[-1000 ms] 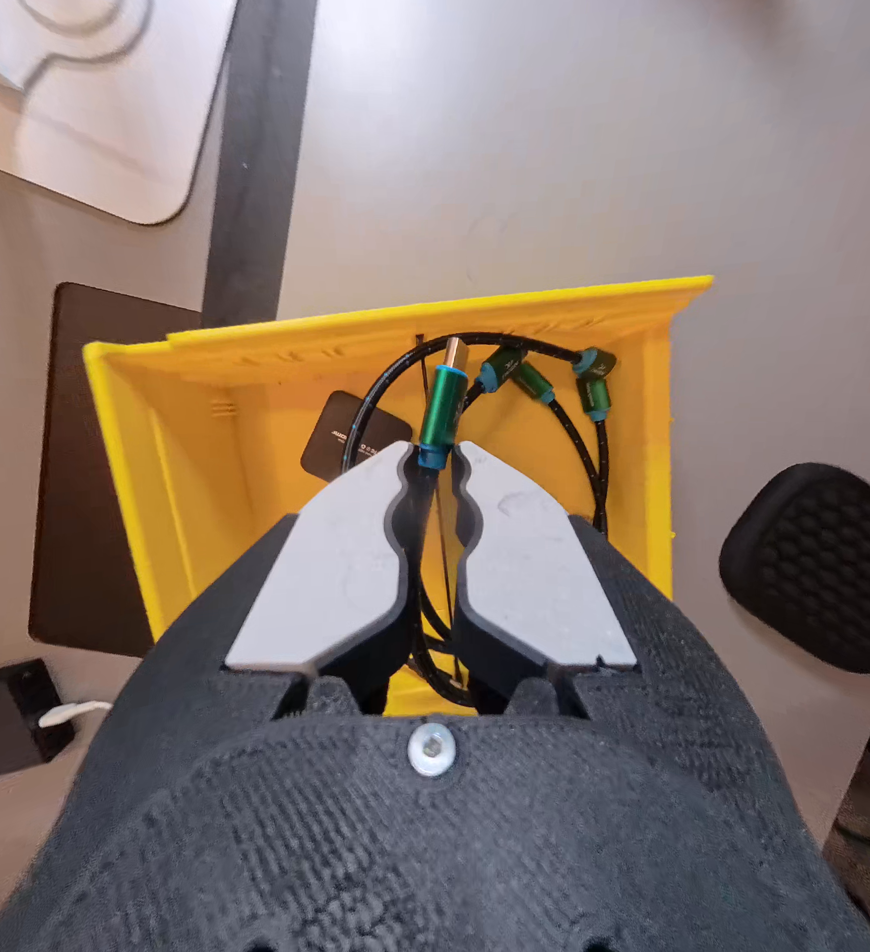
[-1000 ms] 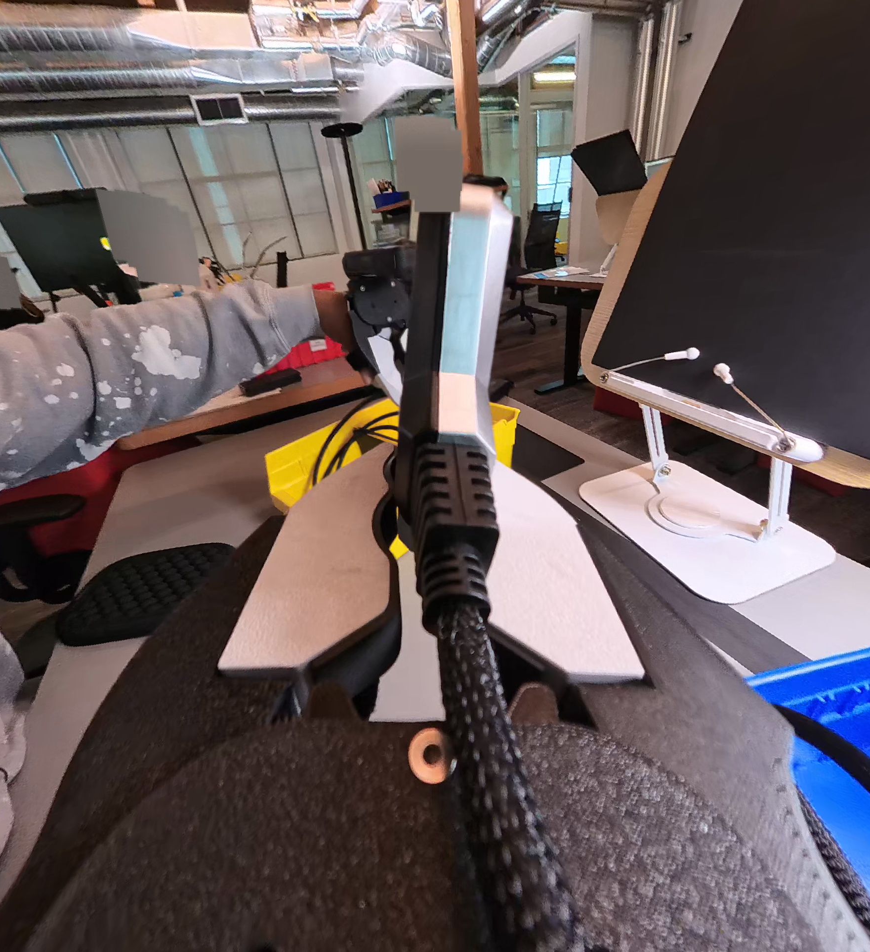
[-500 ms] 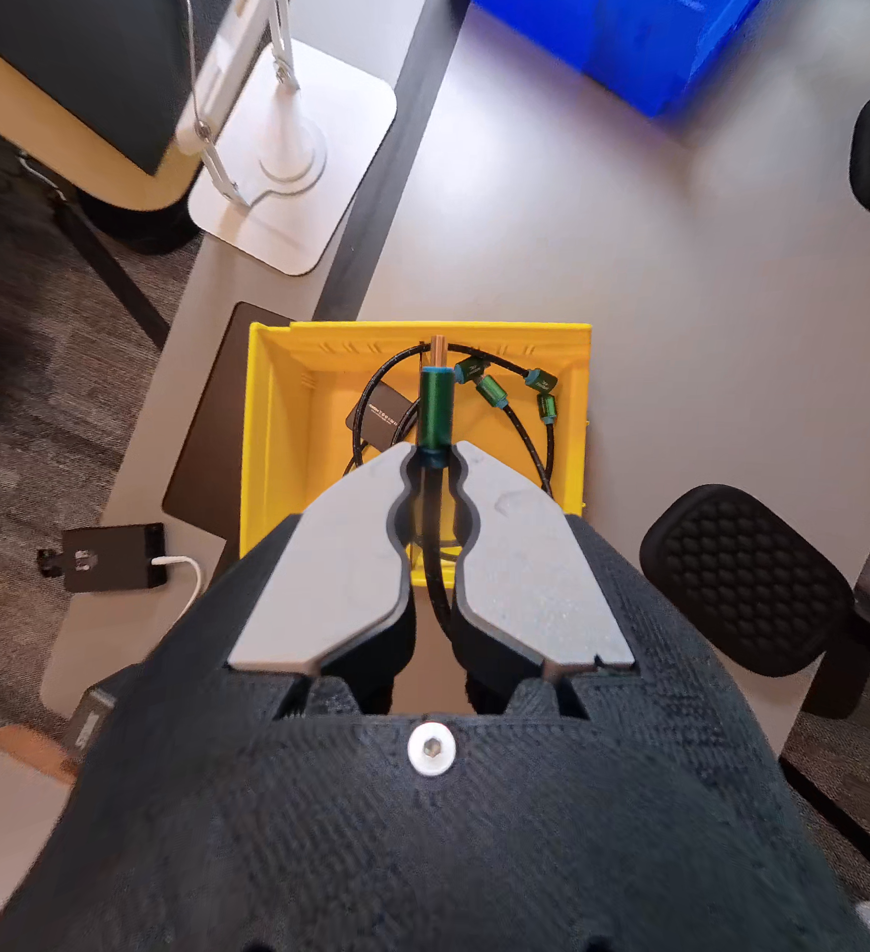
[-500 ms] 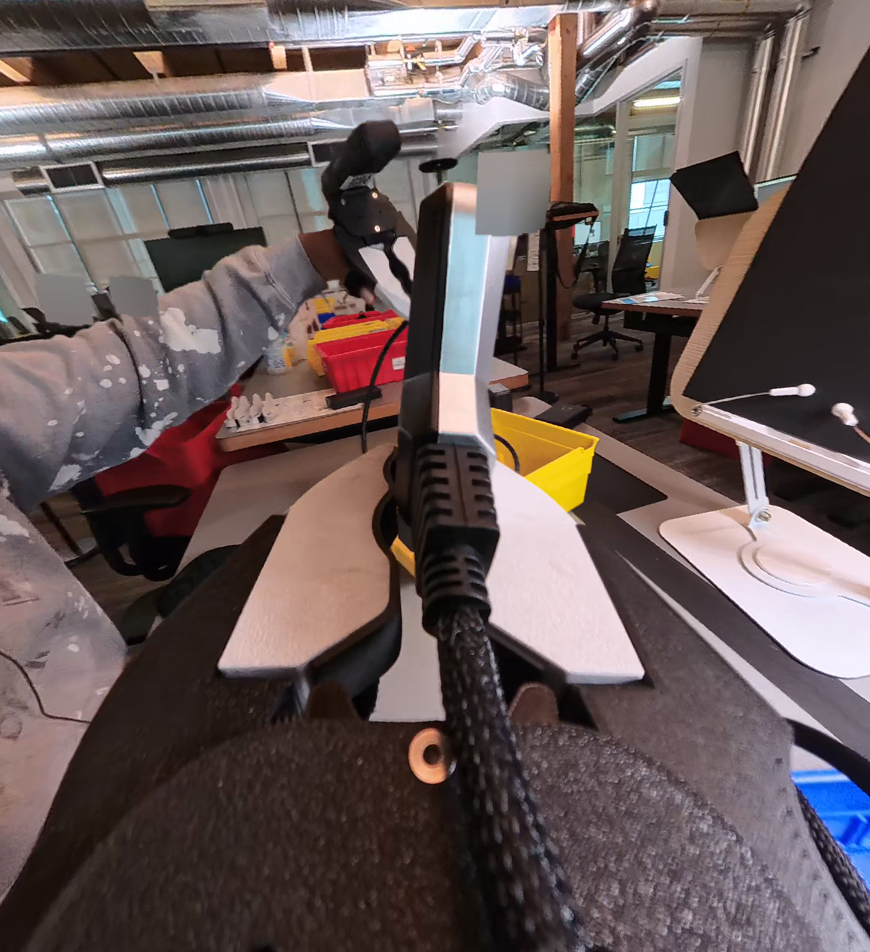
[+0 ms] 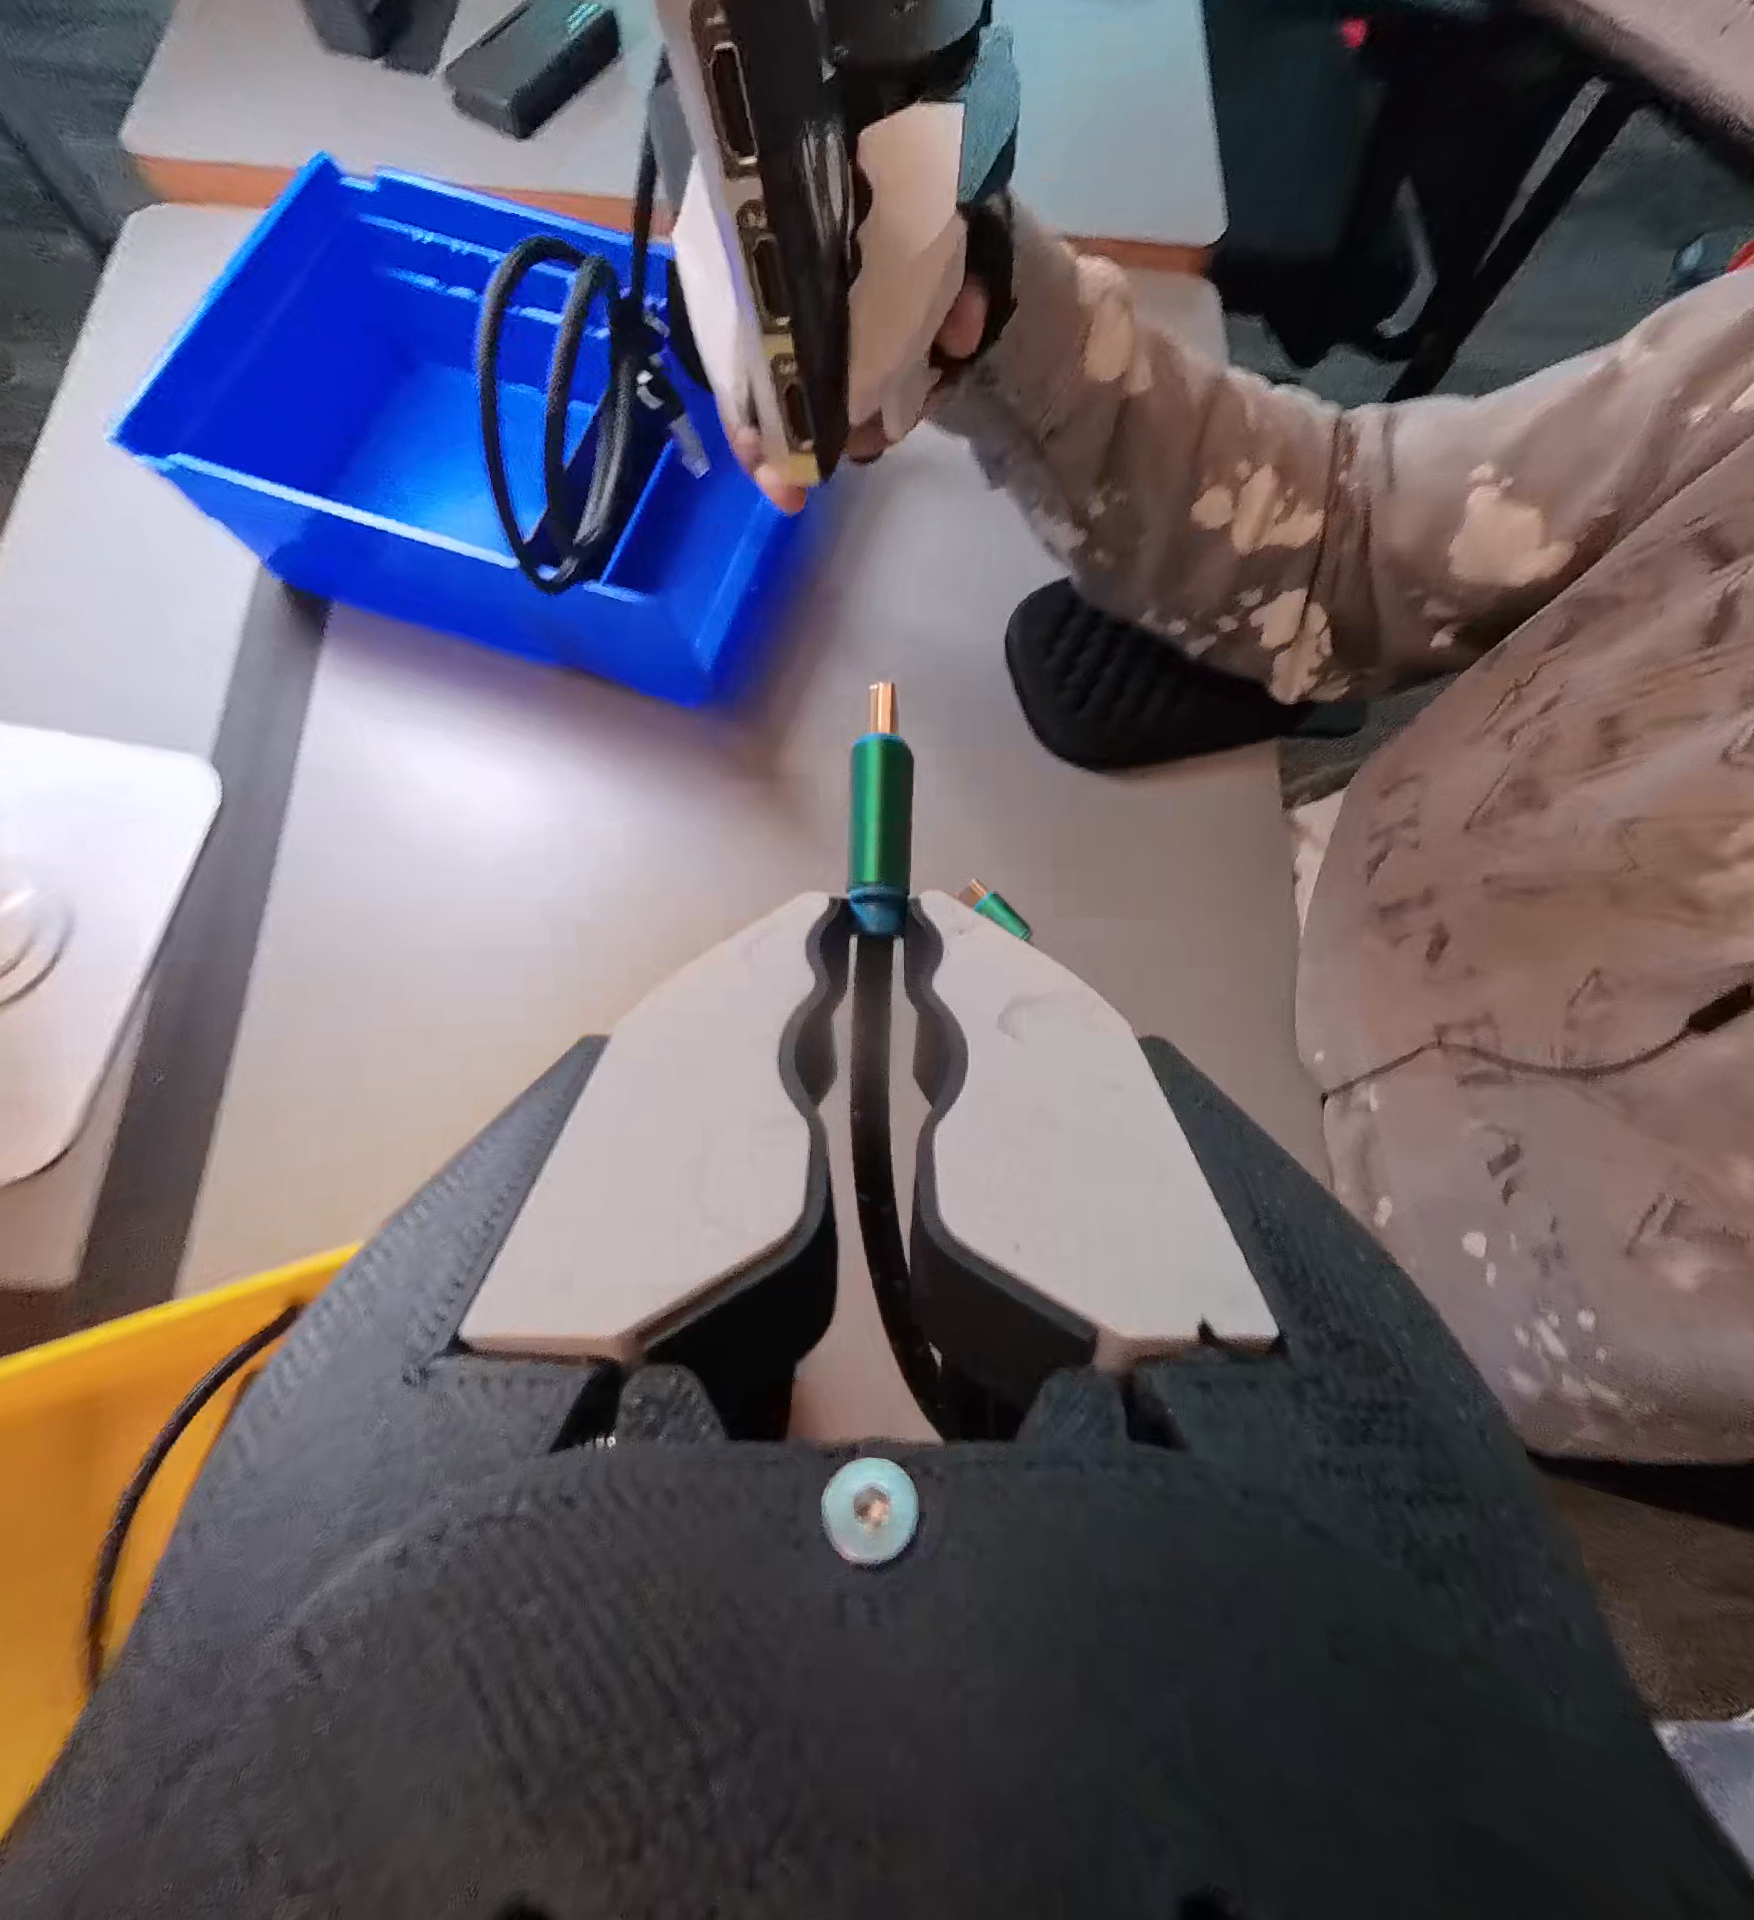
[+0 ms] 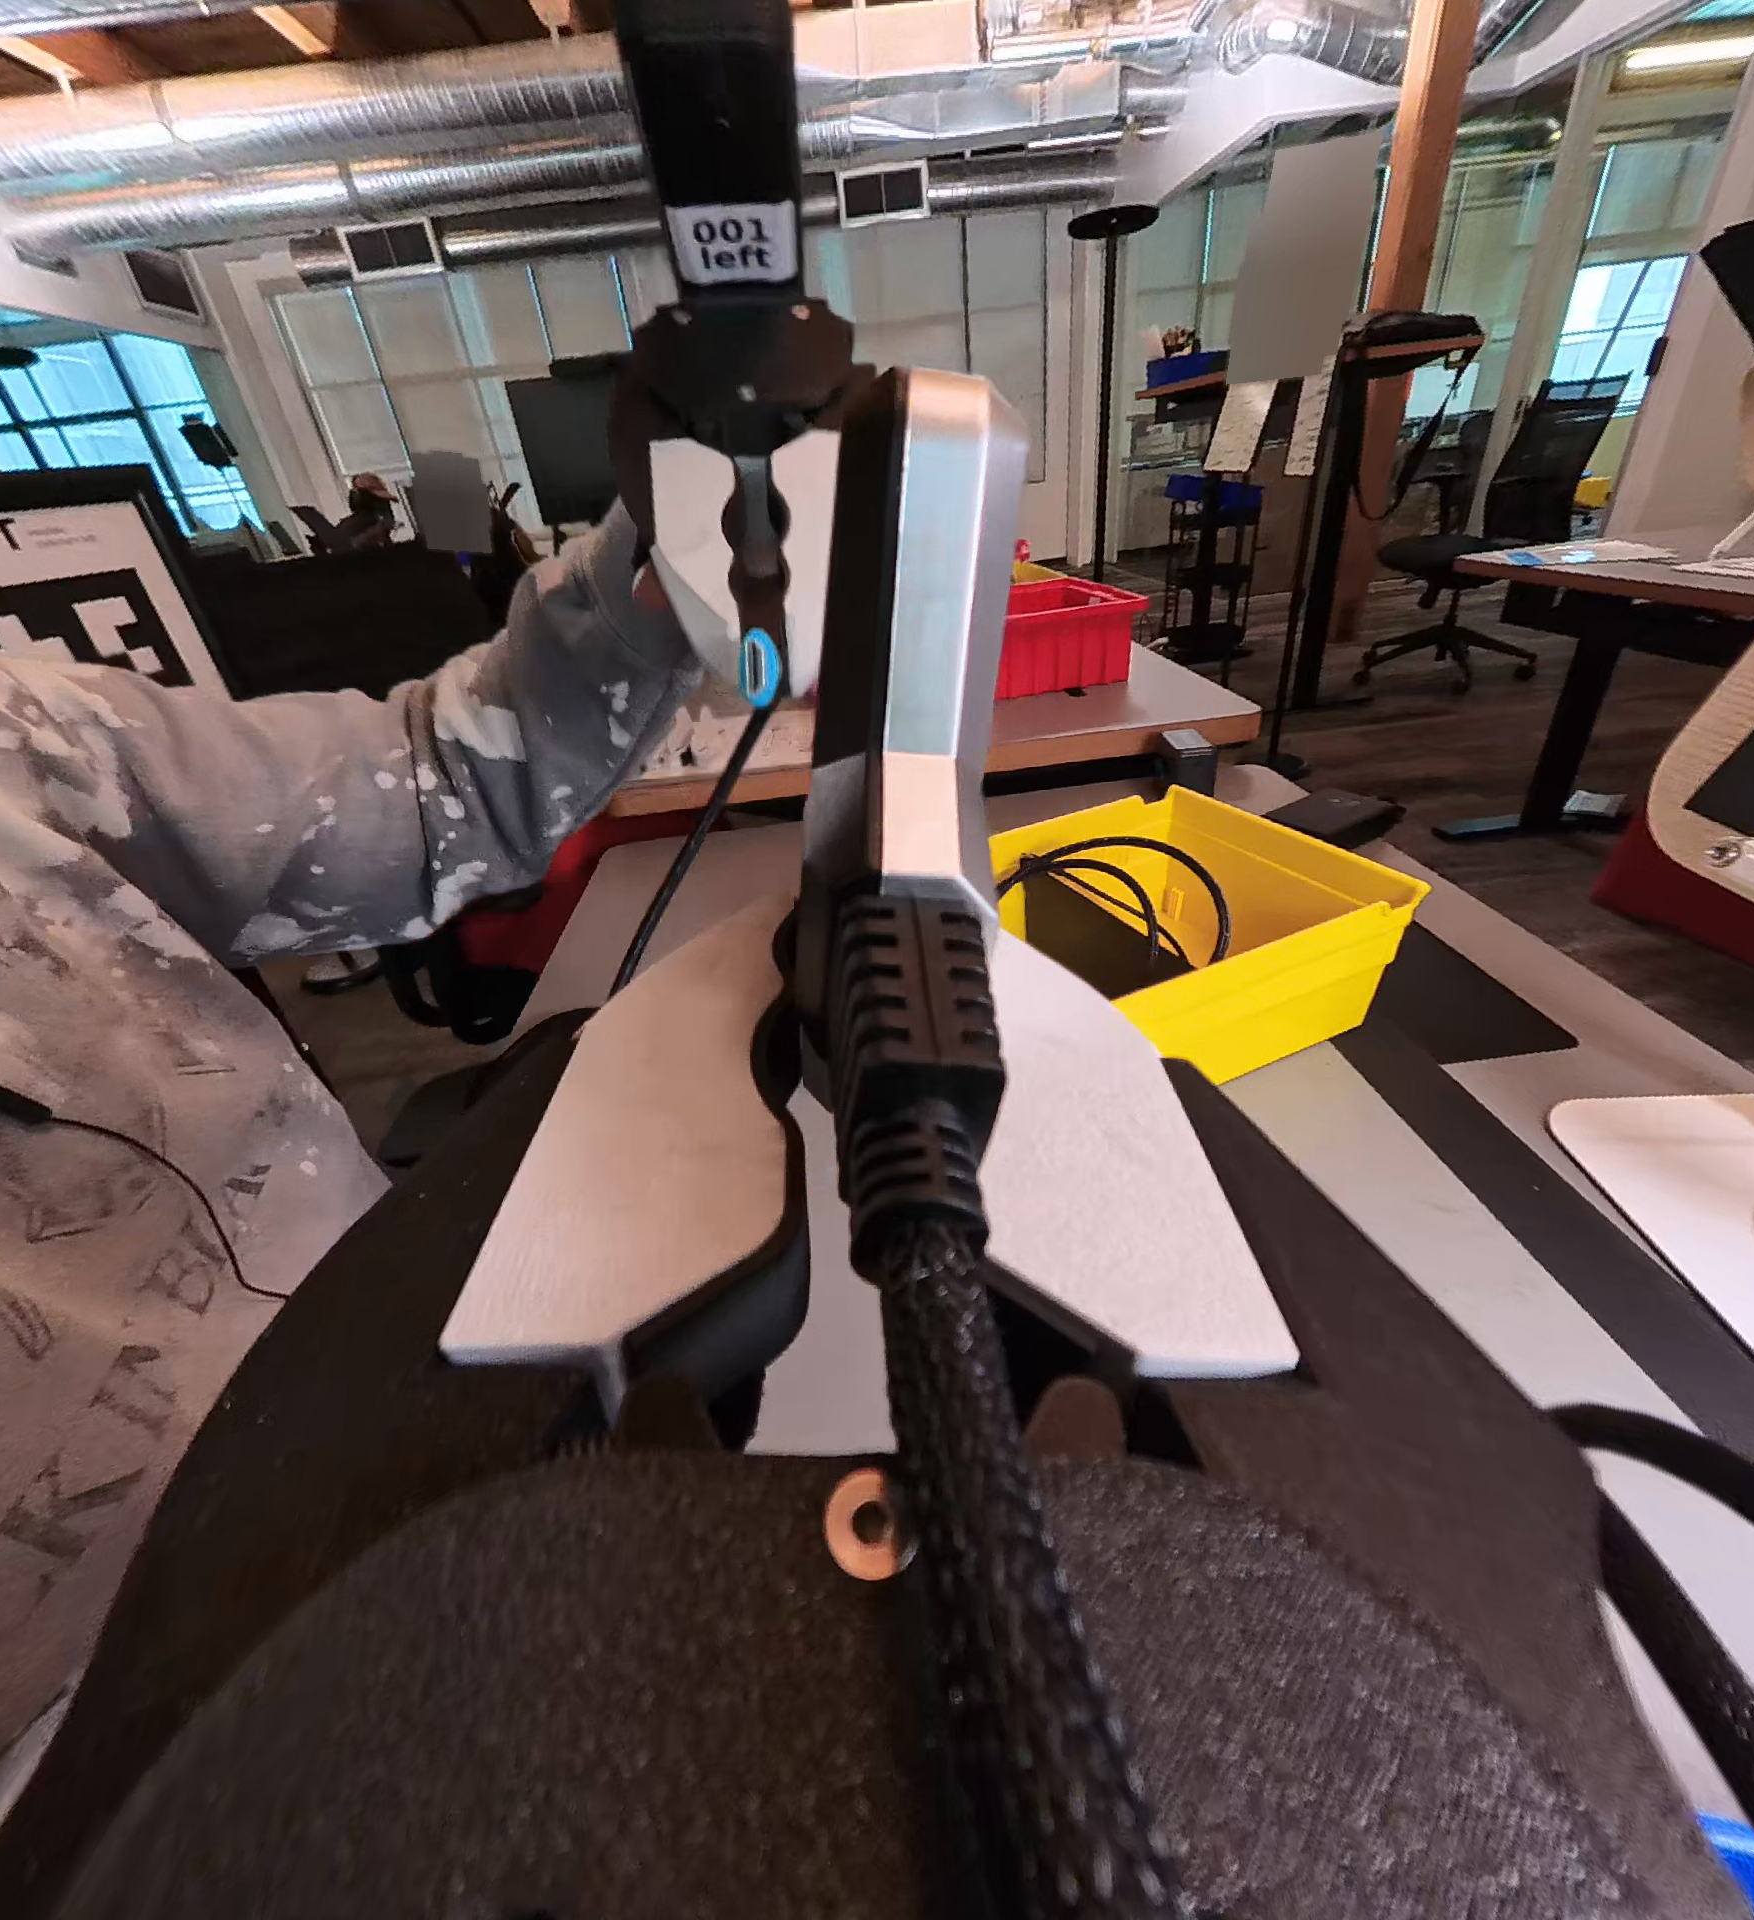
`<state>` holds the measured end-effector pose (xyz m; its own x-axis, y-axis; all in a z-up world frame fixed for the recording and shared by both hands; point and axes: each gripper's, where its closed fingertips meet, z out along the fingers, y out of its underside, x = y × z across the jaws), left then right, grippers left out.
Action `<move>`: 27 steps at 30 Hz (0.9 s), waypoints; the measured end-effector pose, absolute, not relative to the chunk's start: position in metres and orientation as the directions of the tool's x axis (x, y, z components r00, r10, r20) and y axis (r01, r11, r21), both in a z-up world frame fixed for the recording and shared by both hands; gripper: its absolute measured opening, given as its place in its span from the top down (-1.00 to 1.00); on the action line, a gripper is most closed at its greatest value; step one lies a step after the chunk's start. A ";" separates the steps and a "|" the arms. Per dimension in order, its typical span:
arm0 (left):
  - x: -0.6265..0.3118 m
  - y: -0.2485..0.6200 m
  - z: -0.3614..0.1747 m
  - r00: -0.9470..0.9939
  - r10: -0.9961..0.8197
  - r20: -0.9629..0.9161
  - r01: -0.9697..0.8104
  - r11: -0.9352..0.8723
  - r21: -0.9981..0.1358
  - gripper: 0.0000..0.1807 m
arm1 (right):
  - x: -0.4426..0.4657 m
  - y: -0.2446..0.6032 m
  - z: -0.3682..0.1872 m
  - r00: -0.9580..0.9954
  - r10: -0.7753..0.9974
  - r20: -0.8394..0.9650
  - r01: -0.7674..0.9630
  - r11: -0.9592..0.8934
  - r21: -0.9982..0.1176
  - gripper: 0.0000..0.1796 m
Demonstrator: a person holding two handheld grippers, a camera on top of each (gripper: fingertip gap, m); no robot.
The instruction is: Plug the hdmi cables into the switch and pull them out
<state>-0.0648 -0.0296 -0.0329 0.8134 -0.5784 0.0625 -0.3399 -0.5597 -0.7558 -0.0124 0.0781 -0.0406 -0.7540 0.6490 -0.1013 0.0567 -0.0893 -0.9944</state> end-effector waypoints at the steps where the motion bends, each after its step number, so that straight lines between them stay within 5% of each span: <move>1: -0.058 -0.021 -0.041 0.807 -0.583 0.093 -0.315 -0.558 -0.768 0.88 | -0.012 0.077 -0.042 -0.753 0.649 -0.104 0.069 -0.080 -0.994 0.77; 9: -0.048 0.024 -0.120 0.844 -0.502 0.189 -0.213 -0.636 -0.742 0.88 | -0.018 0.074 -0.073 -0.741 0.661 -0.119 0.190 0.036 -0.981 0.77; 27: -0.047 0.019 -0.132 0.861 -0.488 0.143 -0.226 -0.620 -0.752 0.88 | -0.030 0.045 -0.115 -0.837 0.508 -0.203 0.264 0.051 -0.963 0.76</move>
